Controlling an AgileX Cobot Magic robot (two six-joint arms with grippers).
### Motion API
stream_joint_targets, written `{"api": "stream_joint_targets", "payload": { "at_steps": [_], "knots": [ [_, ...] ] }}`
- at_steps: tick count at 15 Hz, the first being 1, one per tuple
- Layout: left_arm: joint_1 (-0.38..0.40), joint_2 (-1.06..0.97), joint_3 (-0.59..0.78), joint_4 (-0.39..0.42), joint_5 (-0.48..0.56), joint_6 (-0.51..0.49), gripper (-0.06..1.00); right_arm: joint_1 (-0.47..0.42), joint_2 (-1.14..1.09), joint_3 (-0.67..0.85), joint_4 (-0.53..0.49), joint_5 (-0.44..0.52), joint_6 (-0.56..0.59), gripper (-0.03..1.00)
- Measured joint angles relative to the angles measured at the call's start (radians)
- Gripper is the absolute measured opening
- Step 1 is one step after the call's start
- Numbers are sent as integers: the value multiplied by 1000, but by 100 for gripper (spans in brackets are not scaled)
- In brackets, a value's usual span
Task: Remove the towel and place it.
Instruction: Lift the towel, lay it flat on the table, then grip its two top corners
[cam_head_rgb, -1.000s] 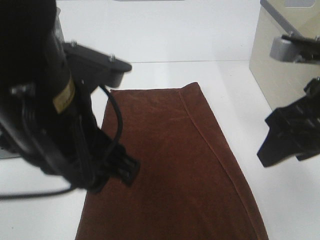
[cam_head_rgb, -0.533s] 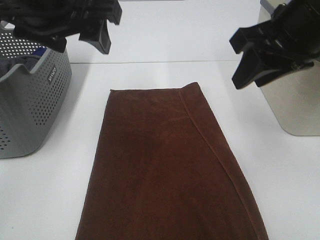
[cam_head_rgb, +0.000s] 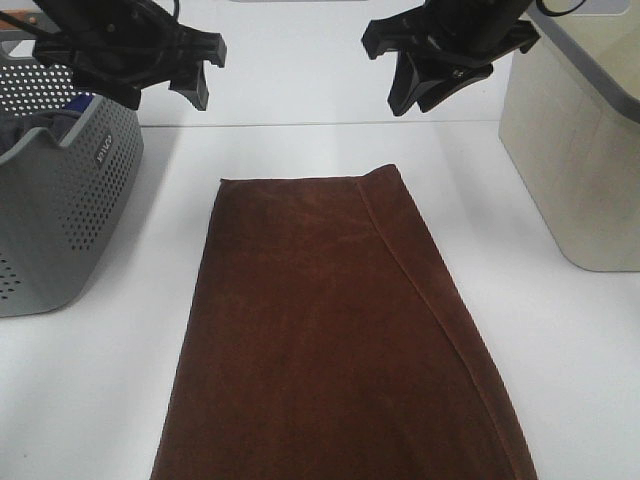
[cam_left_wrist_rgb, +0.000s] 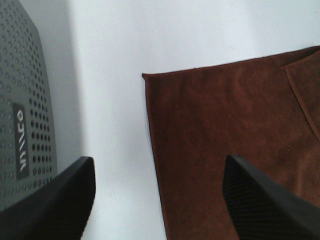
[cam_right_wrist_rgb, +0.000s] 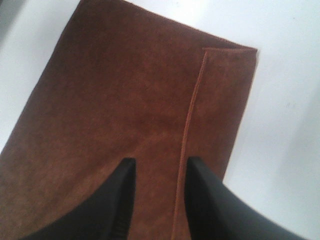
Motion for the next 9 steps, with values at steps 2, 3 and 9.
{"api": "stream_joint_targets", "payload": {
  "at_steps": [2,3,9],
  "knots": [
    [2,131,-130,0,1,24,68,0,133,-117,-42,-2,0,33],
    [2,199,-206,-3,3,32,68,0,188,-172,-60,-2,0,33],
    [4,476,-543,10,61,76,68,-1,485,-361,-102,-26,-1,33]
  ]
}}
